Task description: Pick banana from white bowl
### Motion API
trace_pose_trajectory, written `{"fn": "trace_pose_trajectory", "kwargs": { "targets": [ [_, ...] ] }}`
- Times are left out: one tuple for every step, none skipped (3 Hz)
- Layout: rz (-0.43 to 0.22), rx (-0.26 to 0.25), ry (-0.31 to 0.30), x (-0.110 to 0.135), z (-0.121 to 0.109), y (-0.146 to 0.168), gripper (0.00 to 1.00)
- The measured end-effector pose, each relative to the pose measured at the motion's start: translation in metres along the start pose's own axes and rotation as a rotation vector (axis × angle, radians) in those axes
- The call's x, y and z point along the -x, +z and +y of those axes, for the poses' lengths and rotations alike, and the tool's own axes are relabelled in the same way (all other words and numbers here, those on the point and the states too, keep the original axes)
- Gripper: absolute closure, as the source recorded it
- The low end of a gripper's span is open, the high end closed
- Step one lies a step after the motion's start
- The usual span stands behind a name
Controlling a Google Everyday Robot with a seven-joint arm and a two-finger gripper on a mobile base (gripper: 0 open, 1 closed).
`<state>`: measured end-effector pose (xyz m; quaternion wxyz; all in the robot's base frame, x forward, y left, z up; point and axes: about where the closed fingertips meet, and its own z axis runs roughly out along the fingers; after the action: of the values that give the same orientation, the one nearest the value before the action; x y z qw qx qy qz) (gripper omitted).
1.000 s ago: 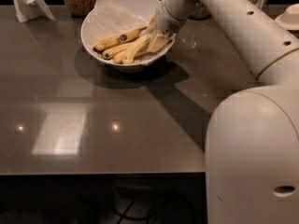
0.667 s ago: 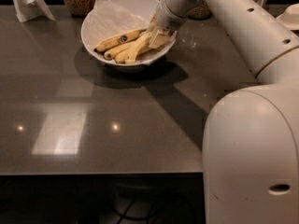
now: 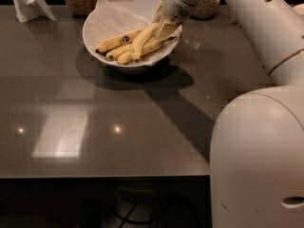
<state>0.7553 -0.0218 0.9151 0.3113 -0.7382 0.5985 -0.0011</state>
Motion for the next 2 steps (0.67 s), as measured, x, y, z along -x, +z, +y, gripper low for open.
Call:
{"fn": "trace_pose_trajectory", "kwargs": {
  "targets": [
    [-0.022,-0.019,0.023,0.001,0.002,-0.022,1.00],
    [-0.059,-0.041,0.070,-0.001,0.006,-0.045,1.00]
  ]
}}
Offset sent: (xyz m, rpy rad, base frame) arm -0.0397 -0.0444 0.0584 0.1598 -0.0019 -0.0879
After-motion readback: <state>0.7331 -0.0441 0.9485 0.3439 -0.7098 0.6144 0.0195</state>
